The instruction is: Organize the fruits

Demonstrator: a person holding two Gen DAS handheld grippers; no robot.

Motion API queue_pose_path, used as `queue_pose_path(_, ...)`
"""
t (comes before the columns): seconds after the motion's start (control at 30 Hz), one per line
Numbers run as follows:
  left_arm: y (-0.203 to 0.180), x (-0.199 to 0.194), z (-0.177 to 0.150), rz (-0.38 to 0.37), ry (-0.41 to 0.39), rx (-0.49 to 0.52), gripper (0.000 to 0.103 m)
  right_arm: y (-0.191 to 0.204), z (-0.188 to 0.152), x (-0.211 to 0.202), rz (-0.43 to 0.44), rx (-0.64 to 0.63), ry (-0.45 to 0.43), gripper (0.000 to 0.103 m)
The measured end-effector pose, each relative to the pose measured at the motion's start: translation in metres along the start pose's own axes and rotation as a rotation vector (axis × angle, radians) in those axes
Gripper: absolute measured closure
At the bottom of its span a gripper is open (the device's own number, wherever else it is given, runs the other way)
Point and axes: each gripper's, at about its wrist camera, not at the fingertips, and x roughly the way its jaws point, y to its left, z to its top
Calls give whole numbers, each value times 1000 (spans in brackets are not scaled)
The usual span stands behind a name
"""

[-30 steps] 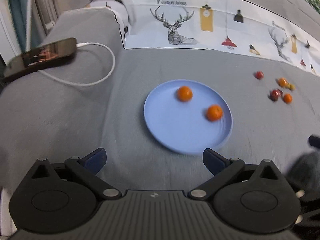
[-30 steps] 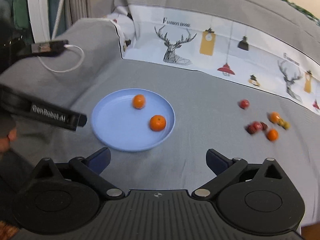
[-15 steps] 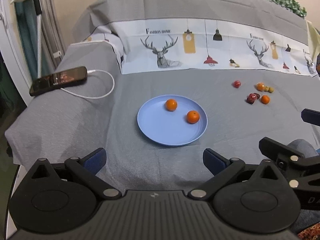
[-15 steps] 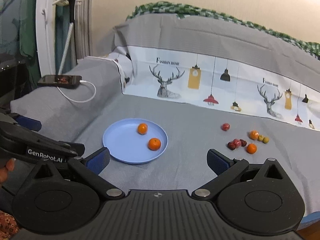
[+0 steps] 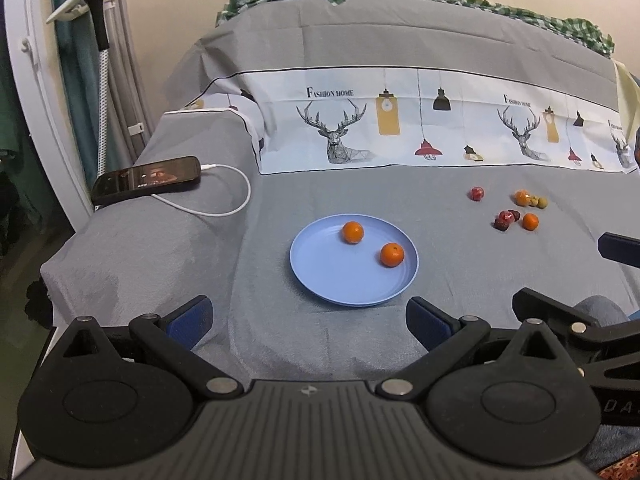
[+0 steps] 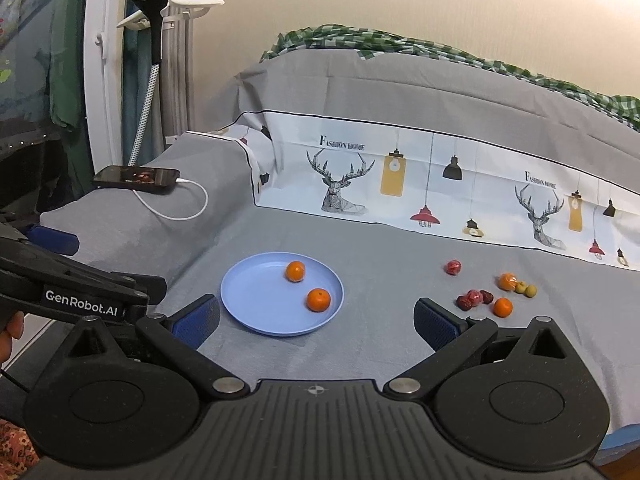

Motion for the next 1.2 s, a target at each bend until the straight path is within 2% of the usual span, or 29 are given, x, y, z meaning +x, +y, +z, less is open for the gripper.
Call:
queue_pose_path(0.2, 1, -2, 4, 14, -26, 18, 0, 3, 0, 2, -1, -14, 1, 1)
queue_pose_path(0.57, -2, -1, 2, 22, -9, 26, 0, 0, -2, 4, 3, 4, -2, 1)
queue_pose_path(0.87, -11, 17, 3, 37, 41, 51, 0, -12, -6, 10, 17, 38, 2, 1)
queue_pose_path(1.2, -25, 47, 23, 10, 108, 45, 0, -45, -14, 23, -32, 149, 27, 1)
